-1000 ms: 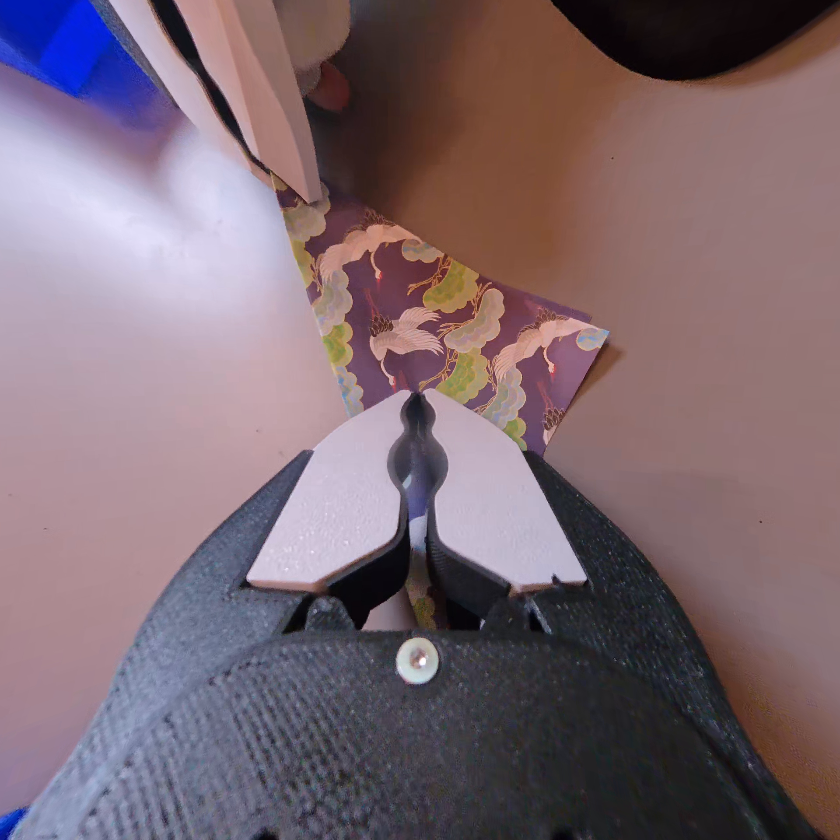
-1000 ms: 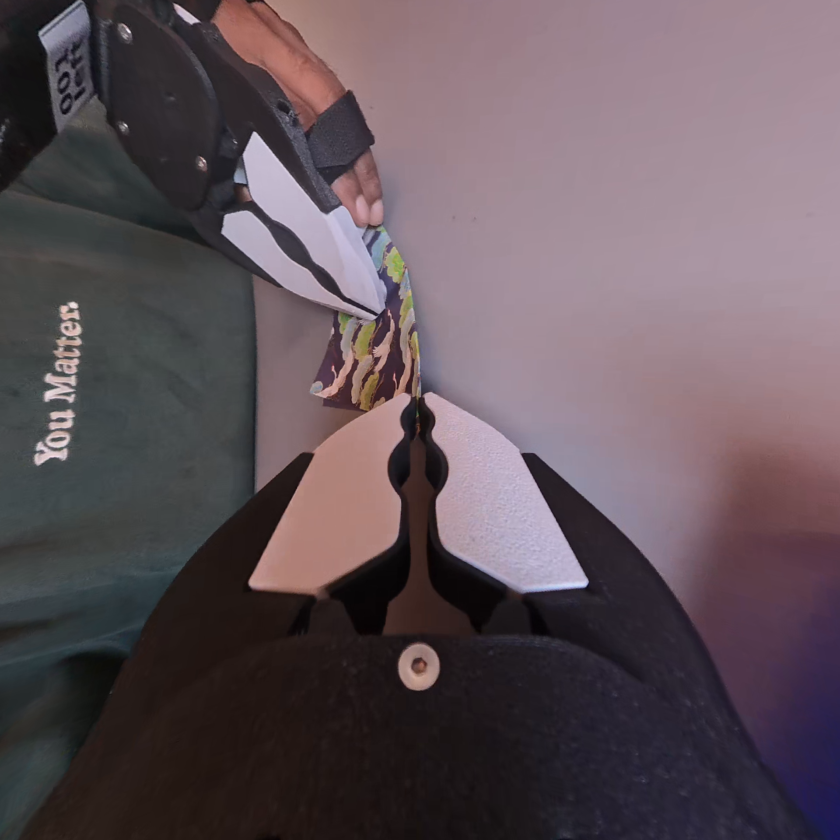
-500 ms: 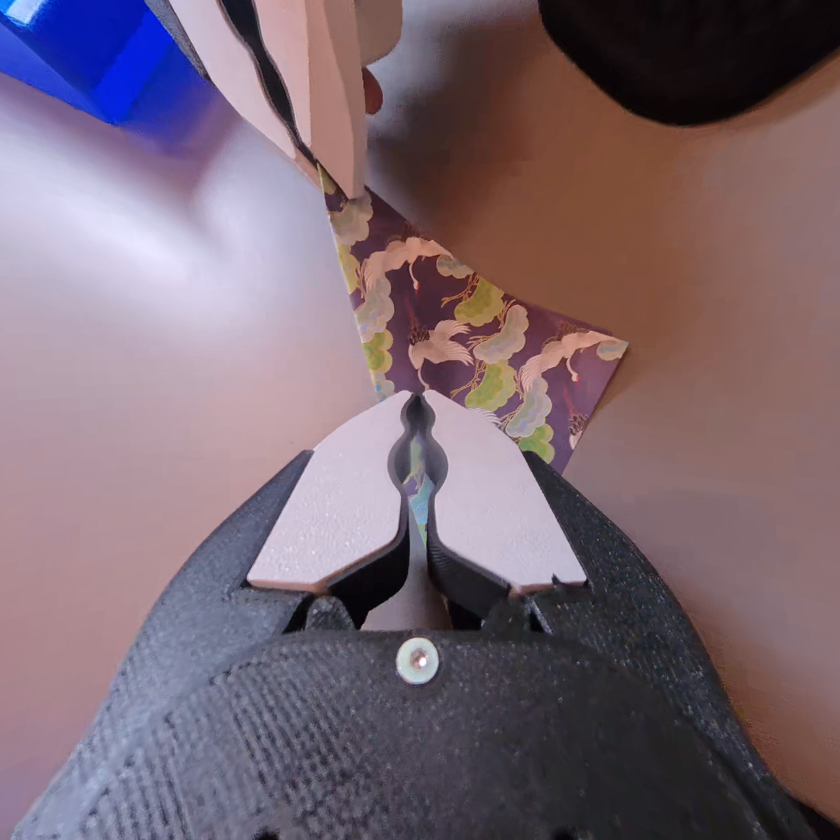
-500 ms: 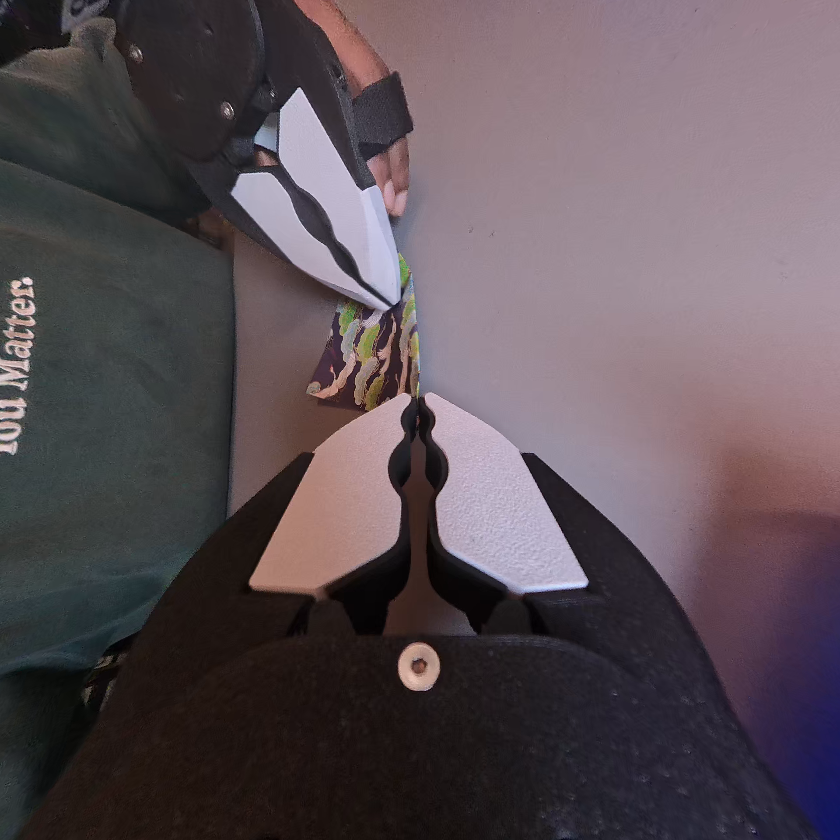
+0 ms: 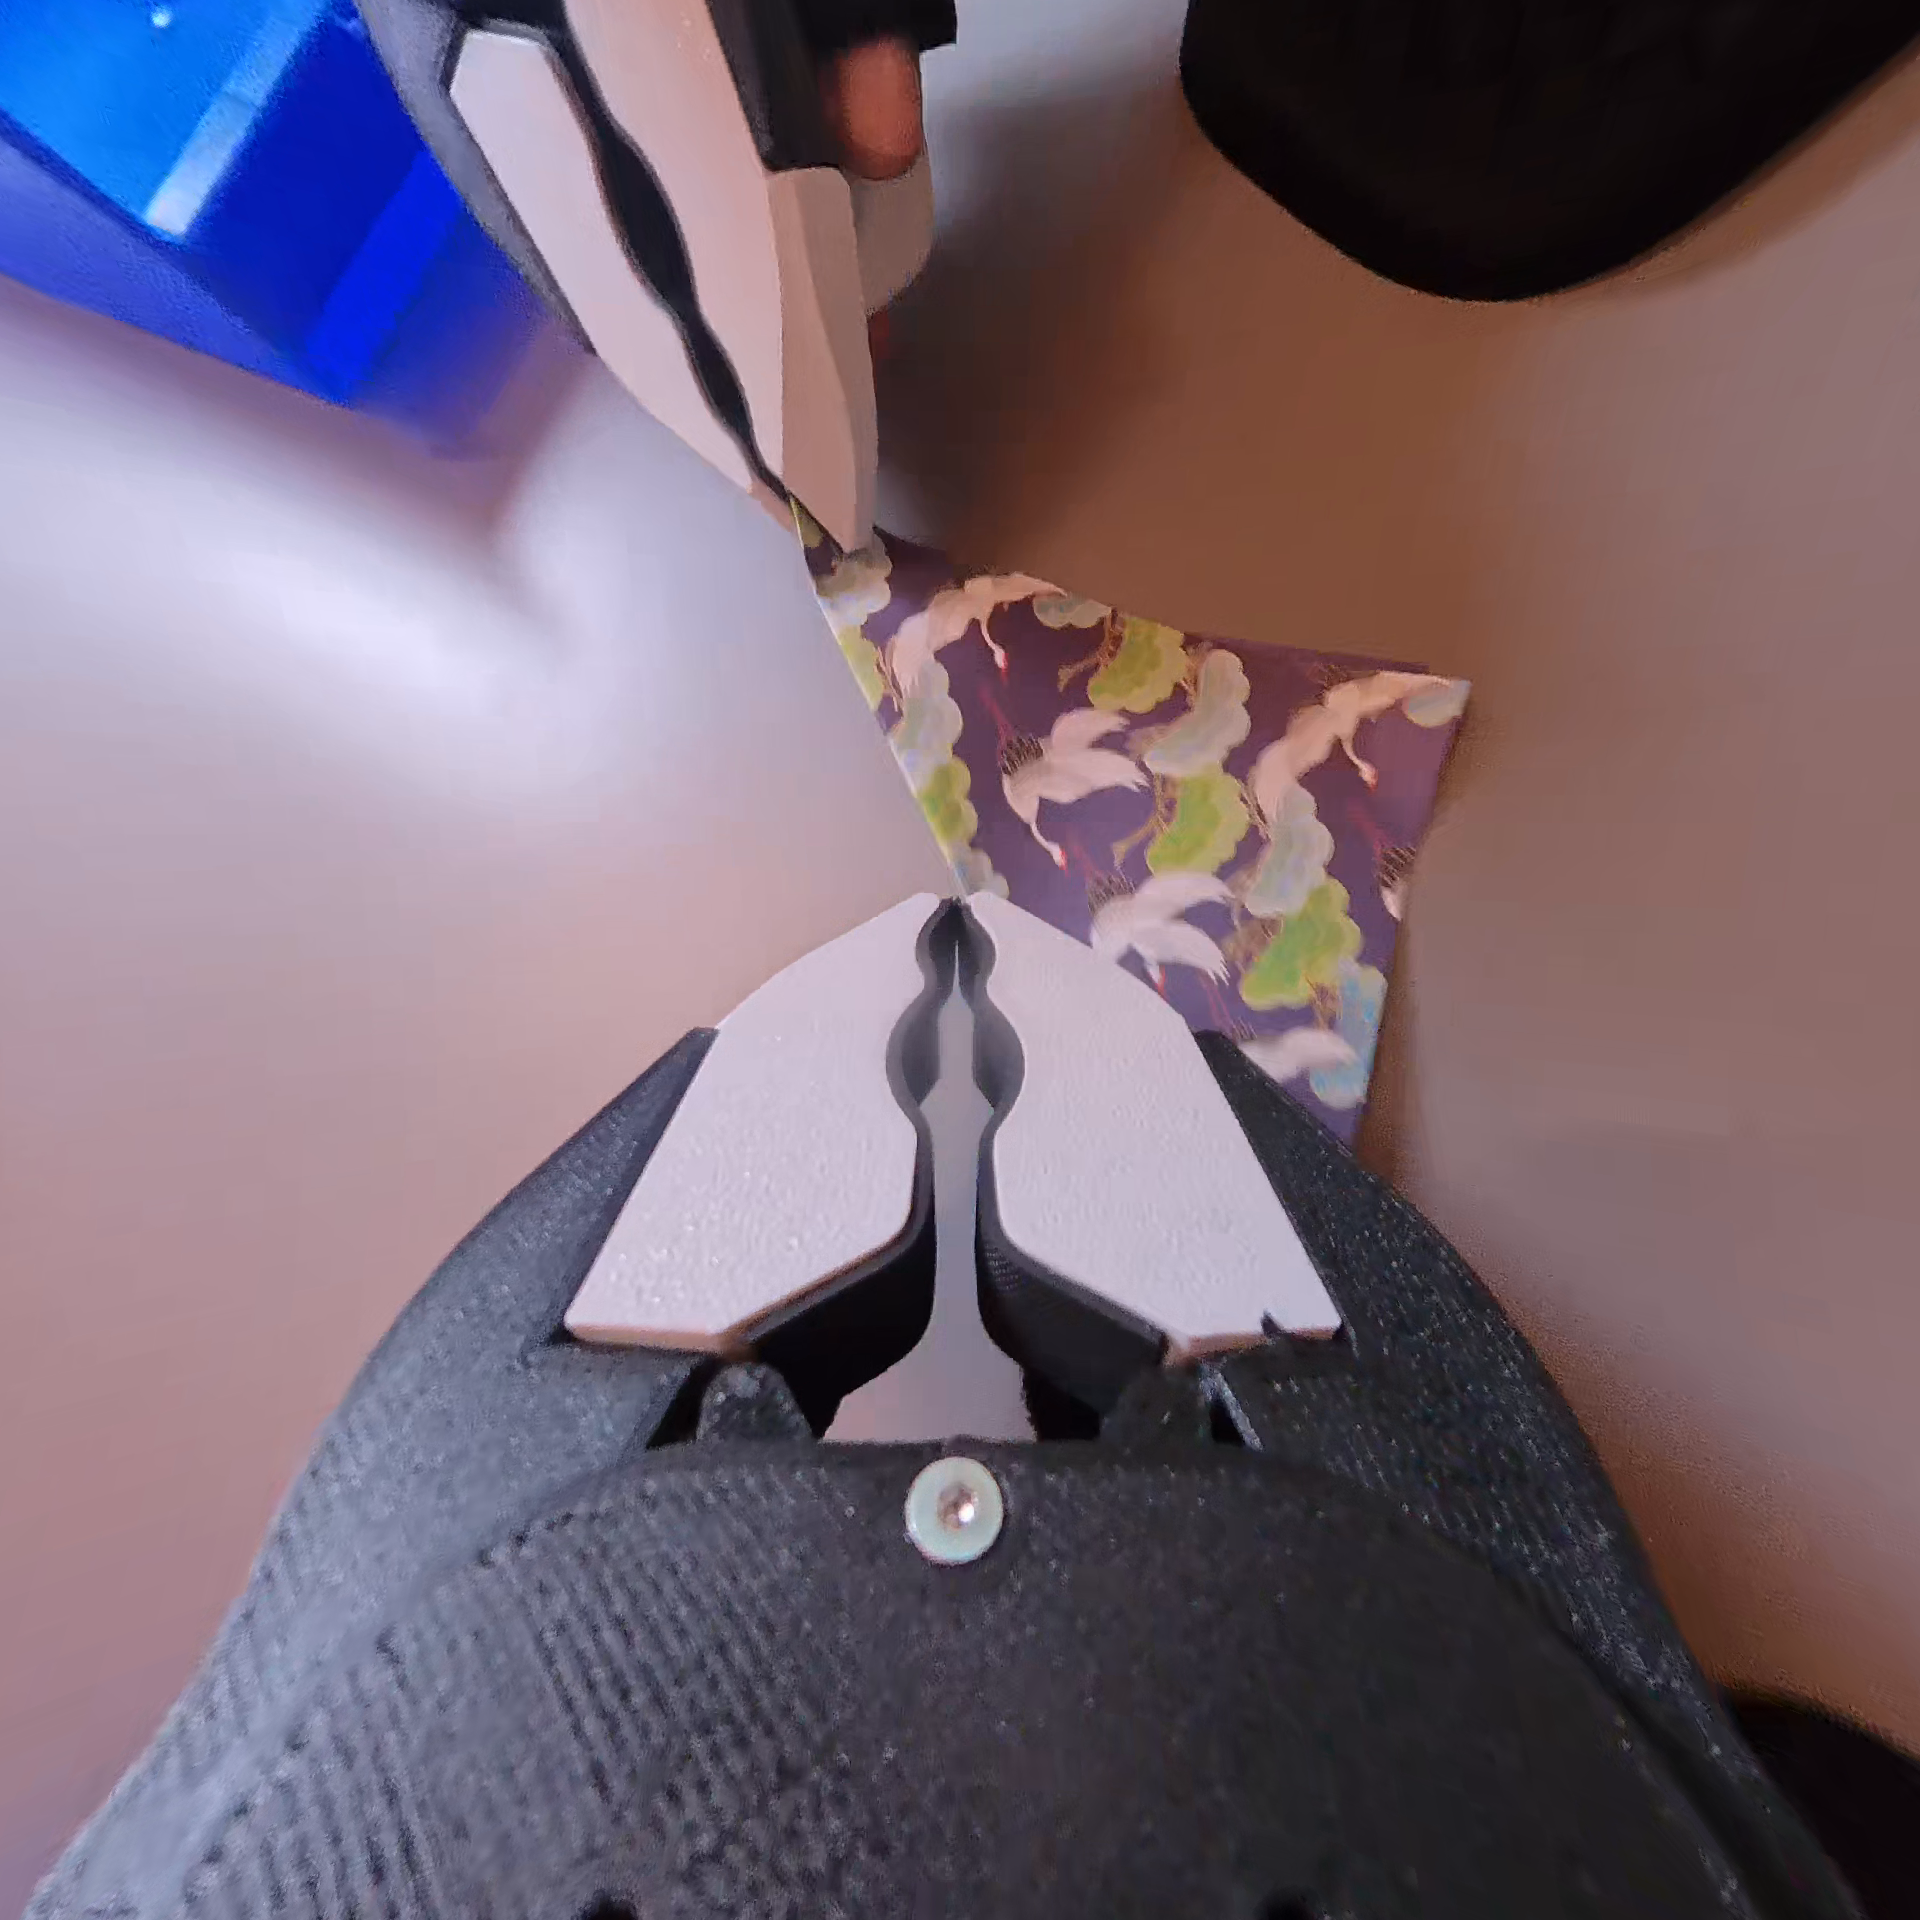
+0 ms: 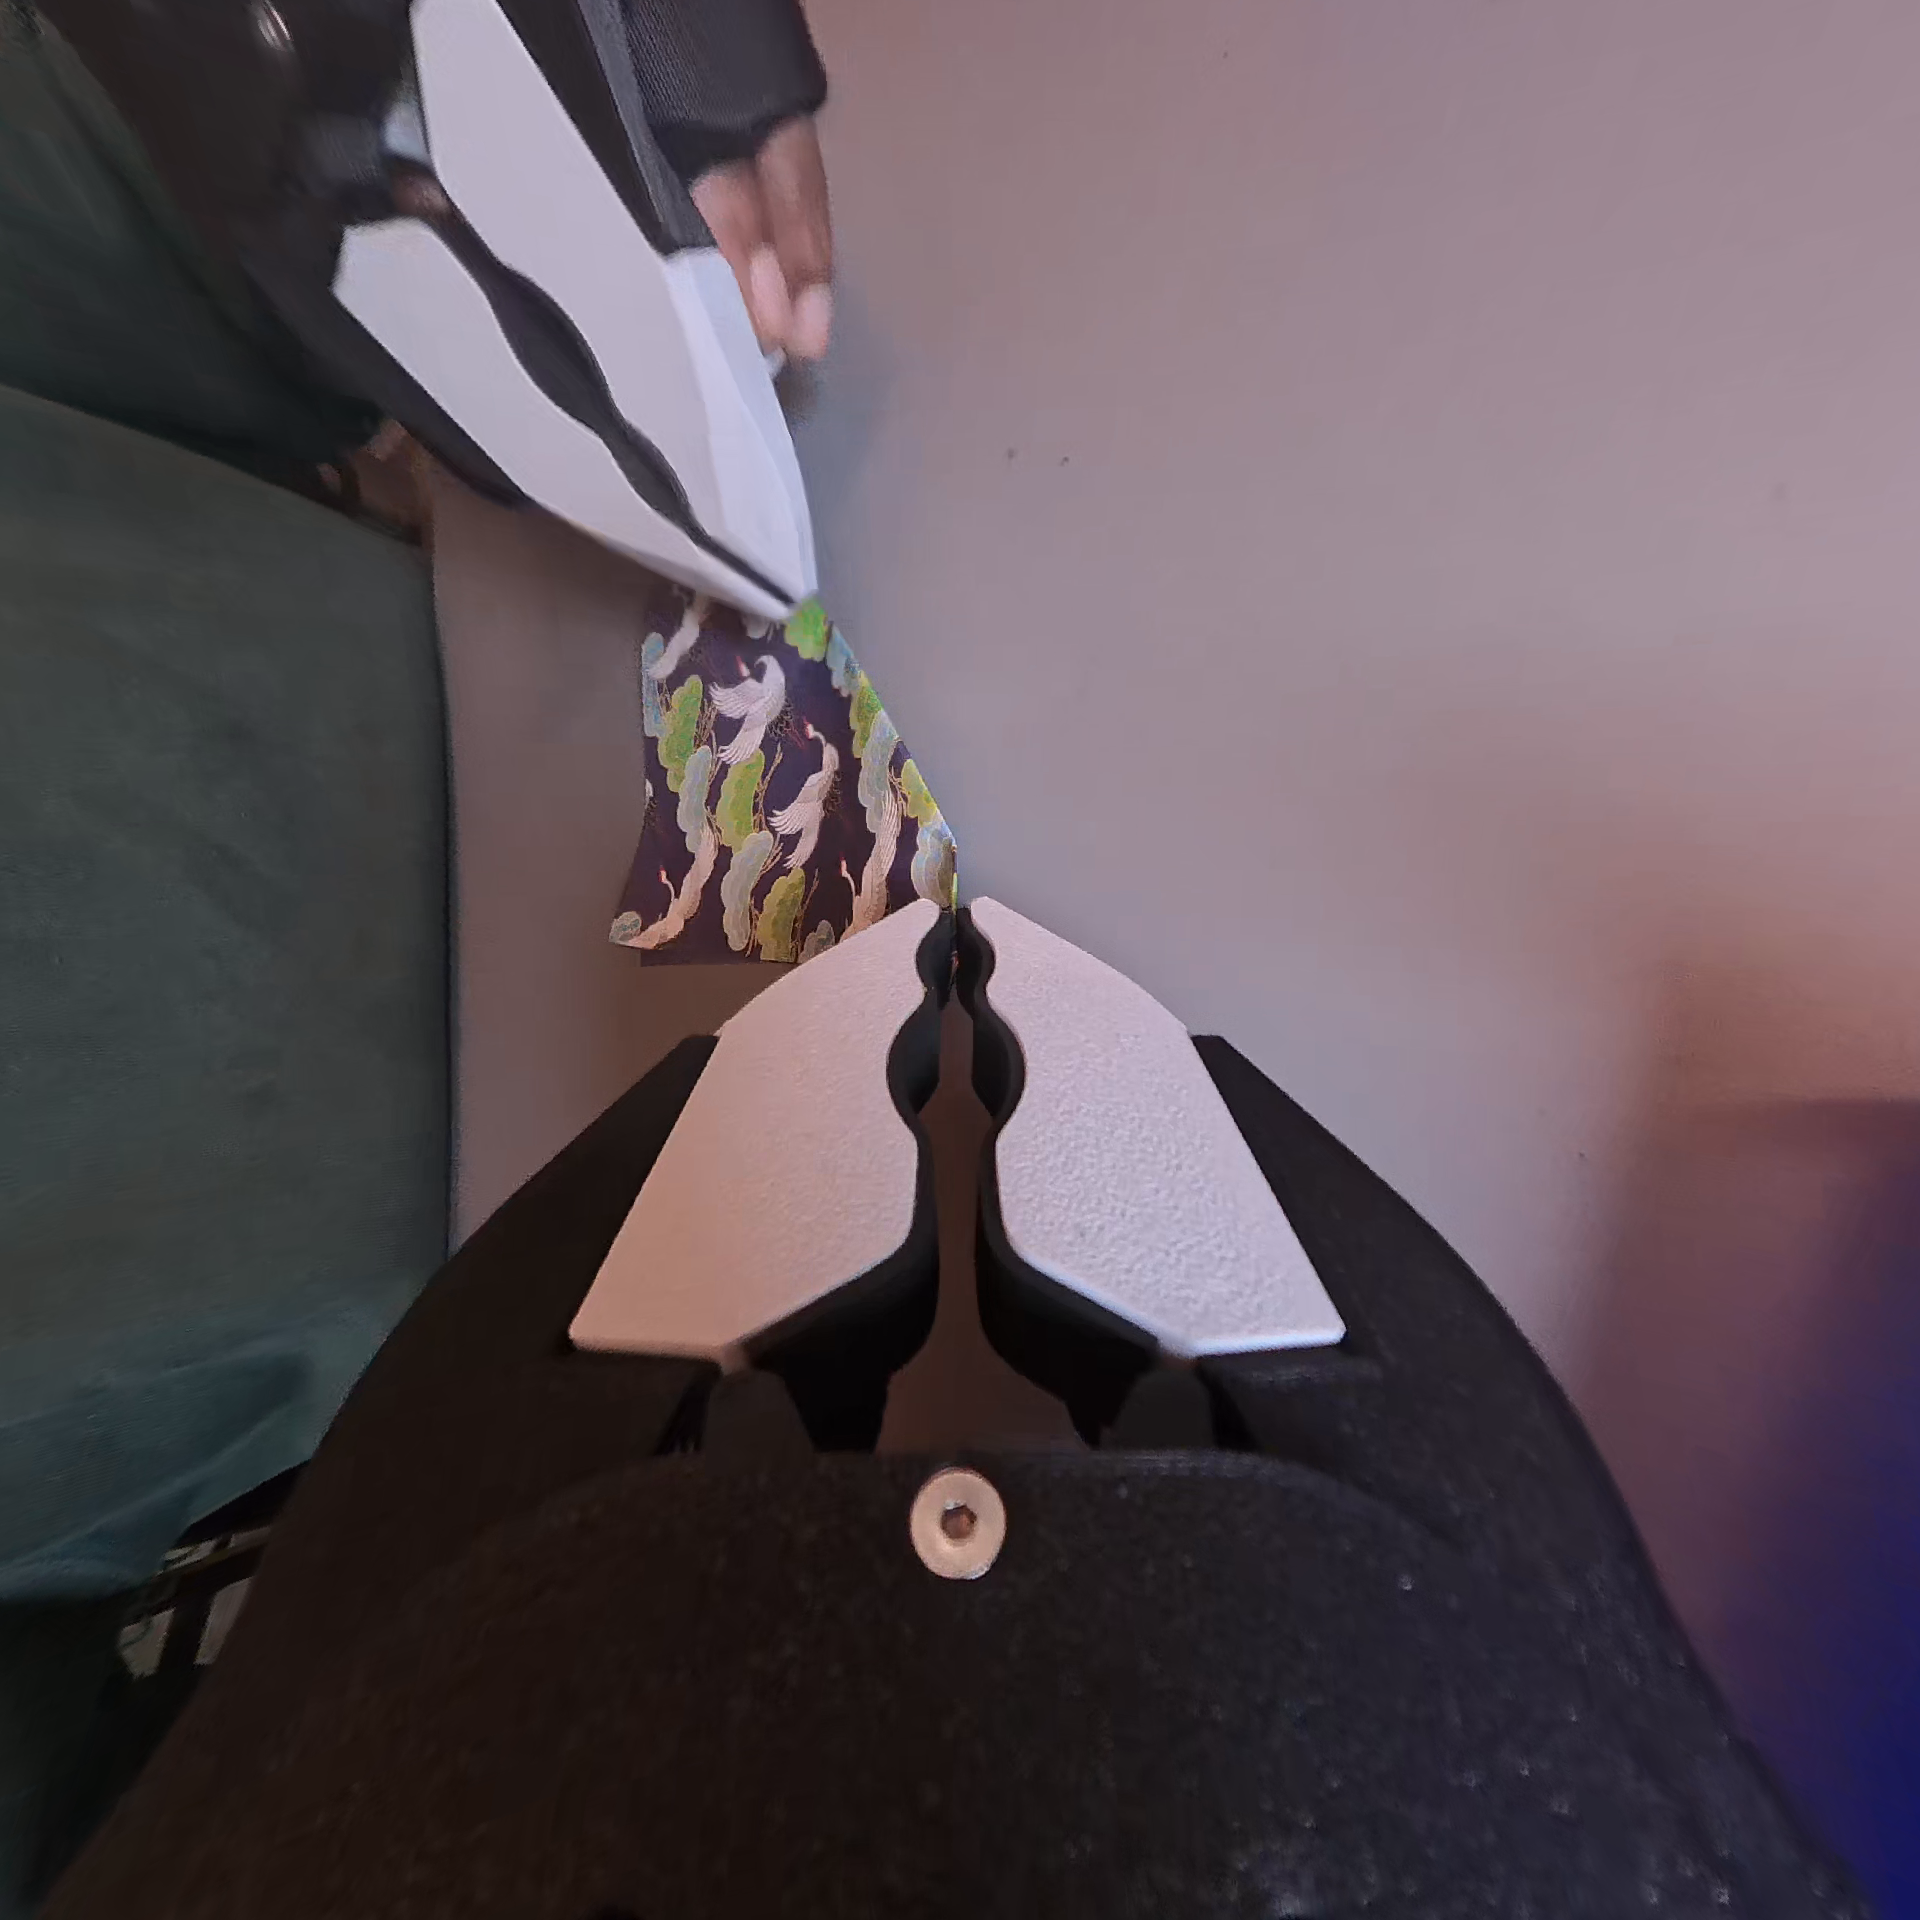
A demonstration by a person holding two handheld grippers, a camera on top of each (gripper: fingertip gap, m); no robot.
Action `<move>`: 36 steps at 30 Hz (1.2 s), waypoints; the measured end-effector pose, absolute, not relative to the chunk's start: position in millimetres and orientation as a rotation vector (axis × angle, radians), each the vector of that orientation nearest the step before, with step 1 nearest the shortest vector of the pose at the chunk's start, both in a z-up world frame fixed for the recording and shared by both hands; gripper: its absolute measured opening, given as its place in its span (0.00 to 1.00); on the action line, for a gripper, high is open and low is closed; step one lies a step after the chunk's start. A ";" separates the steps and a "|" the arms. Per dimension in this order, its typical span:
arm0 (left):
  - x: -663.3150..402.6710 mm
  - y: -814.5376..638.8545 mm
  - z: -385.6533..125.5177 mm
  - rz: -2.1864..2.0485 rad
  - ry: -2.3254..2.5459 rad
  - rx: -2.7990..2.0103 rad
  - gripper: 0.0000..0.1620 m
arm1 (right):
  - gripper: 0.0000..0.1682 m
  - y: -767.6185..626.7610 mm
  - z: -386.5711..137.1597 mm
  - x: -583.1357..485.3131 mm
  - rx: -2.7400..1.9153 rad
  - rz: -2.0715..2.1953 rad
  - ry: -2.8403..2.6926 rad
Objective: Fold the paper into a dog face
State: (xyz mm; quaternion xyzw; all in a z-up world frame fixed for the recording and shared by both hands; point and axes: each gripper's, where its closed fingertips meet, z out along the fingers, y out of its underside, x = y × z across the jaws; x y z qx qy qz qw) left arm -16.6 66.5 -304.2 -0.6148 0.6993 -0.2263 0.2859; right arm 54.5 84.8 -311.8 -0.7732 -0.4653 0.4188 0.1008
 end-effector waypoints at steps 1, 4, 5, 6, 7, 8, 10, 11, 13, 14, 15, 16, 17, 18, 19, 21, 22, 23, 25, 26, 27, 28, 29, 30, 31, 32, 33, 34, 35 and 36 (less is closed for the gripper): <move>-26.7 63.2 -300.9 -0.648 1.882 -1.674 0.00 | 0.00 85.4 -312.9 55.5 -2.294 1.230 -1.367; -53.2 56.2 -291.0 -0.758 1.864 -1.694 0.00 | 0.00 87.4 -314.3 58.5 -2.312 1.226 -1.333; -60.7 50.7 -290.0 -0.799 1.869 -1.696 0.00 | 0.00 87.7 -314.9 59.8 -2.315 1.223 -1.326; -67.1 48.1 -291.2 -0.806 1.867 -1.701 0.00 | 0.00 87.7 -315.5 60.8 -2.317 1.223 -1.322; -73.4 47.2 -295.7 -0.789 1.871 -1.719 0.00 | 0.00 87.7 -316.3 61.8 -2.320 1.222 -1.318; -79.7 45.5 -302.6 -0.768 1.889 -1.744 0.00 | 0.00 87.8 -317.2 62.7 -2.325 1.219 -1.314; -87.3 37.3 -315.1 -0.756 1.934 -1.764 0.00 | 0.00 88.0 -318.4 63.8 -2.333 1.223 -1.302; -89.3 32.4 -320.2 -0.751 1.956 -1.767 0.00 | 0.00 88.6 -318.3 64.1 -2.336 1.226 -1.293; -91.8 27.0 -328.1 -0.701 1.995 -1.757 0.00 | 0.00 89.4 -318.7 65.5 -2.343 1.218 -1.285; -91.1 25.3 -328.7 -0.689 1.997 -1.743 0.00 | 0.00 89.3 -318.9 66.3 -2.347 1.215 -1.284; -90.9 24.6 -329.1 -0.677 1.996 -1.740 0.00 | 0.00 89.2 -319.0 67.0 -2.351 1.214 -1.281; -90.6 25.1 -329.0 -0.663 1.990 -1.741 0.00 | 0.00 88.7 -319.1 67.7 -2.353 1.217 -1.280; -90.4 25.2 -329.0 -0.652 1.987 -1.741 0.00 | 0.00 88.0 -319.2 68.2 -2.355 1.220 -1.280; -90.1 25.2 -329.1 -0.645 1.983 -1.740 0.00 | 0.00 87.6 -319.3 68.8 -2.358 1.222 -1.280; -89.8 25.1 -329.1 -0.641 1.979 -1.743 0.00 | 0.00 87.0 -319.5 69.4 -2.361 1.222 -1.281; -89.2 24.9 -329.2 -0.636 1.973 -1.752 0.00 | 0.00 86.4 -320.3 70.6 -2.367 1.209 -1.291; -88.9 24.8 -329.3 -0.629 1.971 -1.760 0.00 | 0.00 86.0 -320.8 71.2 -2.369 1.197 -1.302; -89.0 24.9 -329.4 -0.619 1.974 -1.771 0.00 | 0.00 85.4 -321.2 71.6 -2.368 1.184 -1.317; -89.2 25.0 -329.6 -0.595 1.985 -1.786 0.00 | 0.00 84.6 -322.4 72.4 -2.362 1.146 -1.358; -89.3 25.1 -329.6 -0.591 1.985 -1.806 0.00 | 0.00 84.9 -323.0 72.7 -2.357 1.120 -1.377; -89.3 25.2 -329.6 -0.589 1.989 -1.819 0.00 | 0.00 85.6 -323.7 72.7 -2.356 1.094 -1.389; -89.5 25.2 -329.7 -0.584 1.994 -1.826 0.00 | 0.00 86.5 -324.6 72.7 -2.358 1.067 -1.397; -89.4 25.2 -329.8 -0.580 1.996 -1.835 0.00 | 0.00 87.4 -325.9 72.6 -2.364 1.033 -1.403; -89.5 25.3 -329.8 -0.574 2.000 -1.838 0.00 | 0.00 87.8 -327.3 72.7 -2.370 0.988 -1.419; -89.6 25.3 -329.8 -0.567 2.005 -1.838 0.00 | 0.00 87.9 -328.8 73.0 -2.370 0.932 -1.447; -89.6 25.4 -329.8 -0.558 2.010 -1.840 0.00 | 0.00 88.3 -329.5 73.2 -2.367 0.878 -1.471; -89.7 25.3 -329.9 -0.547 2.015 -1.841 0.00 | 0.00 88.7 -329.8 73.4 -2.364 0.835 -1.489; -89.7 25.4 -330.0 -0.536 2.020 -1.843 0.00 | 0.00 88.9 -329.9 73.4 -2.364 0.801 -1.501; -89.8 25.4 -330.0 -0.526 2.026 -1.844 0.00 | 0.00 89.2 -330.0 73.4 -2.360 0.774 -1.514; -89.8 25.5 -330.0 -0.517 2.029 -1.847 0.00 | 0.00 89.2 -330.1 73.5 -2.353 0.753 -1.526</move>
